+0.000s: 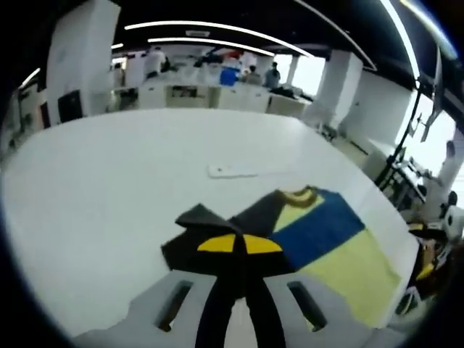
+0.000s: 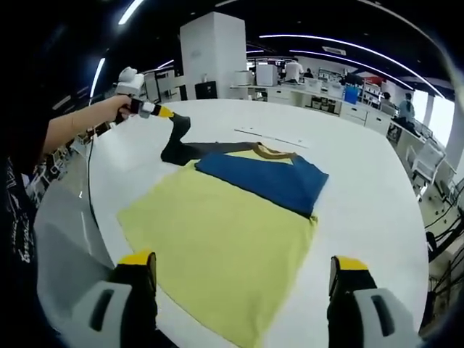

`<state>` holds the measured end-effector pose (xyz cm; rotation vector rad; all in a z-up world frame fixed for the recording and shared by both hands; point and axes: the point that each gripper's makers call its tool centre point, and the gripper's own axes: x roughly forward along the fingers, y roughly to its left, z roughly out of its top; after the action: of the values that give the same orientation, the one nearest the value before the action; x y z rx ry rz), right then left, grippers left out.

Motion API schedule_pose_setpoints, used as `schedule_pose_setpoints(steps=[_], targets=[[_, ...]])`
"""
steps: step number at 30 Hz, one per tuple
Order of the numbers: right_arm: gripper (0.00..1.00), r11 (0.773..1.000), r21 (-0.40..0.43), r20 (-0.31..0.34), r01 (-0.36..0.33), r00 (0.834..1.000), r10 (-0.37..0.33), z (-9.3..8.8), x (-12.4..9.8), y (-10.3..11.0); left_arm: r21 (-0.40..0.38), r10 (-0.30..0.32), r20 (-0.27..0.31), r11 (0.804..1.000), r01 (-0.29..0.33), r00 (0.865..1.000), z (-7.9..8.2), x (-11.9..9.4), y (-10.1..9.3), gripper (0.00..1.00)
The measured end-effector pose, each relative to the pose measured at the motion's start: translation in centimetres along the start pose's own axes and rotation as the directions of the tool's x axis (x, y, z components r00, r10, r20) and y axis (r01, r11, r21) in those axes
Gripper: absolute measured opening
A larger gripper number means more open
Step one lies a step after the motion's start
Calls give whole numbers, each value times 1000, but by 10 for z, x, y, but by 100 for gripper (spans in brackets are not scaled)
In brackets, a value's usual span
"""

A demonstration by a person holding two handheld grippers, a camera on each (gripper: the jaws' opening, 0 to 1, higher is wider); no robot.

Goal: Fold the garment on the visible template until the final outline fits inside the template.

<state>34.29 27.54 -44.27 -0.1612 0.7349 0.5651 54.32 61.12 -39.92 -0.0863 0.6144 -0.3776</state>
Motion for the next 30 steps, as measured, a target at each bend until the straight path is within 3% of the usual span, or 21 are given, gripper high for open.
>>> schedule_pose_setpoints(steps=[7,19,30], targets=[[100,1000,-1,-7,-4,1000,4,-3,1,3,-6,-63,29,998,63,998,9,15,-32,0],[100,1000,5,-14,-7,1000,7,-6,2,4,-21,-123,12,992,123,992,7,37,-70,0],[100,1000,14,-23,-17,1000,17,-13,5,7,-35,-183,19,982,183,983,14,62,-111,0]])
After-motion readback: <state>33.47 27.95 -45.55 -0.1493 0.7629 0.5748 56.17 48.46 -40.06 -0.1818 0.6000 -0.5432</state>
